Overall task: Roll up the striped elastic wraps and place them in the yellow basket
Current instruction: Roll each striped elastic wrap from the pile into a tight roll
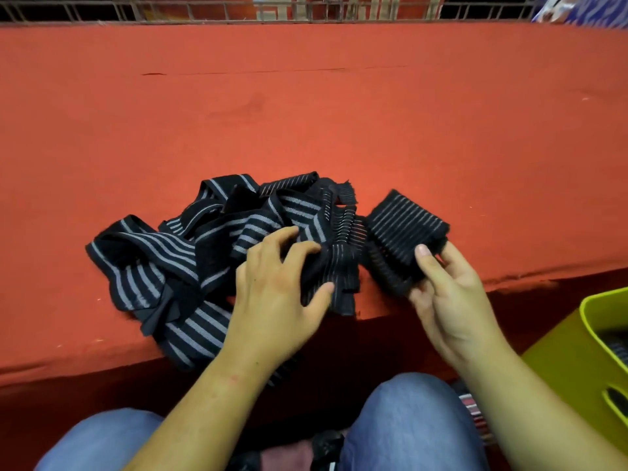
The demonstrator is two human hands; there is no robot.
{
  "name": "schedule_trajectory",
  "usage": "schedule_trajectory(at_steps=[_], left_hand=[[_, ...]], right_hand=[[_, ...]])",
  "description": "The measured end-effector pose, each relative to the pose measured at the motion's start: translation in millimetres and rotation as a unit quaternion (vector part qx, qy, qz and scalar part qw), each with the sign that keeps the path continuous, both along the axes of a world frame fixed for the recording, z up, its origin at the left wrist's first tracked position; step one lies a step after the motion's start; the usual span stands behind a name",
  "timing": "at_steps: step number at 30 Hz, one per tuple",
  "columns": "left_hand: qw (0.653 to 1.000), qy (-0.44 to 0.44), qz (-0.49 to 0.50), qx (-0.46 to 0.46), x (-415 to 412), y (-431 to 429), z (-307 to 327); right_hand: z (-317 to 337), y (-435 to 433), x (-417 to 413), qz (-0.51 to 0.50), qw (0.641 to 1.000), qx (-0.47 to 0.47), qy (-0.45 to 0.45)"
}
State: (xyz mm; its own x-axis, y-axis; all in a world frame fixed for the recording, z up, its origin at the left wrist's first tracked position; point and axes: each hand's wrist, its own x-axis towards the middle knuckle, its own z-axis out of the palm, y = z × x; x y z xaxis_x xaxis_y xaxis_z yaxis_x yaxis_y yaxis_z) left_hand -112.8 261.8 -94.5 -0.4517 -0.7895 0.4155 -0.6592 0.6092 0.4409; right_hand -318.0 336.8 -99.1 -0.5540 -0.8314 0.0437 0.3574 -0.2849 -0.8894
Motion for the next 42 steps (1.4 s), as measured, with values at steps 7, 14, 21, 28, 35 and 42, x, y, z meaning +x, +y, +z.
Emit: schedule_trajectory(at_steps=[7, 14, 21, 28, 35, 42], left_hand=[[0.981, 0.155, -0.097, 0.068, -12, 27, 21], [0.907, 0.335, -0.003, 0.256, 10, 19, 22], [0.743, 0.566, 0.017, 0.357, 36, 6, 31], [0.694, 0.625, -0.004, 0.359, 58, 13, 34], [0.706, 0.610, 0.012, 0.360, 61, 23, 36], [0.709, 0.587, 0.029, 0.390, 64, 20, 30]], right_hand=[[2, 3, 36, 0.103, 0.992, 0.020, 0.066], [-18, 6, 45, 0.124, 0.905, 0.075, 0.400], [-41, 2, 28, 0.039, 0.920, 0.139, 0.365], [-45, 0, 26, 0.065, 0.935, 0.132, 0.324], [-49, -1, 23, 0.072, 0.919, 0.158, 0.355], [-43, -4, 19, 0.072, 0.930, 0.184, 0.309]])
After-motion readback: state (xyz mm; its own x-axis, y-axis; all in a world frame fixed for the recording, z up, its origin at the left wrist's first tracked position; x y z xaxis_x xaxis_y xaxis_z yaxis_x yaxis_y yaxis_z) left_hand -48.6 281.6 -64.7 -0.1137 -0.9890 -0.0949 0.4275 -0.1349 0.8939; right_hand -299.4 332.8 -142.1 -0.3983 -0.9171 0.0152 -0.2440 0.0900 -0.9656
